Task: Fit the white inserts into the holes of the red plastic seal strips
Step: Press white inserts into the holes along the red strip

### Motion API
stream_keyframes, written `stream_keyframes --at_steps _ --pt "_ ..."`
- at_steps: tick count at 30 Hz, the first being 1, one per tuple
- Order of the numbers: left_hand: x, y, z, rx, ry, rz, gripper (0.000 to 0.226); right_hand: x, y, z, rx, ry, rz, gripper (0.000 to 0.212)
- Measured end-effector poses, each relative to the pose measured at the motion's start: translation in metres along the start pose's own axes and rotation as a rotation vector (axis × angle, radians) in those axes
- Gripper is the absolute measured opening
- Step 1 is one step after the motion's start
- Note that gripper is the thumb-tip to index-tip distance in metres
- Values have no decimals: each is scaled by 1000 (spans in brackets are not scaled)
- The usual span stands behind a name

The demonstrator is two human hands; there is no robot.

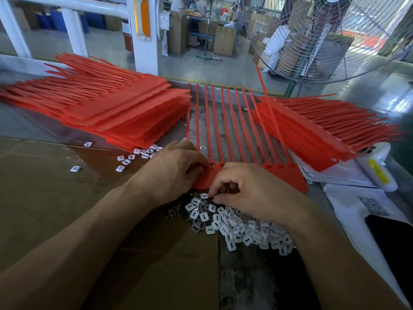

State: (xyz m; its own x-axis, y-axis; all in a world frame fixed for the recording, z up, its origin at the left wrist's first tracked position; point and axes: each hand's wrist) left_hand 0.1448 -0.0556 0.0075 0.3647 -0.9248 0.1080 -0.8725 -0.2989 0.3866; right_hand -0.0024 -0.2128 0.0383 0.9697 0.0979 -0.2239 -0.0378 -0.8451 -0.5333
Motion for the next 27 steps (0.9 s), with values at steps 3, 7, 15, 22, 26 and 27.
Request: stream_keyframes --at_steps 3,7,15,22,26,27 --pt "0 1 -1 2 -4 0 28 -1 -3 0 25 9 -2 14" --pt "-1 1 -2 0 -10 -6 28 -3 -4 0 110 22 -10 18" --pt "-2 1 -2 12 -9 -4 28 -2 -1 1 242 185 1 17" --pt "-1 3 -3 11 15 22 25 1 12 -2 514 445 18 11" --pt "1 11 -2 -130 149 72 23 4 12 -3 657 421 -16 13" --pt "1 13 -1 -195 180 86 22 5 12 -3 678 402 -22 13"
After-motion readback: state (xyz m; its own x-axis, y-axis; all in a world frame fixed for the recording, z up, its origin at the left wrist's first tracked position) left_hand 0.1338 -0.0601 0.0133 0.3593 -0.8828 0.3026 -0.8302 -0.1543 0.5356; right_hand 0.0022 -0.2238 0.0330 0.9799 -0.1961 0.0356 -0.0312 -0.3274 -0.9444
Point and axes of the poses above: each hand's wrist, its own x-axis towards the middle knuckle, its own z-axis out of the palm, y = z × x, and after that the axes turned 15 degrees about -y, right-handed
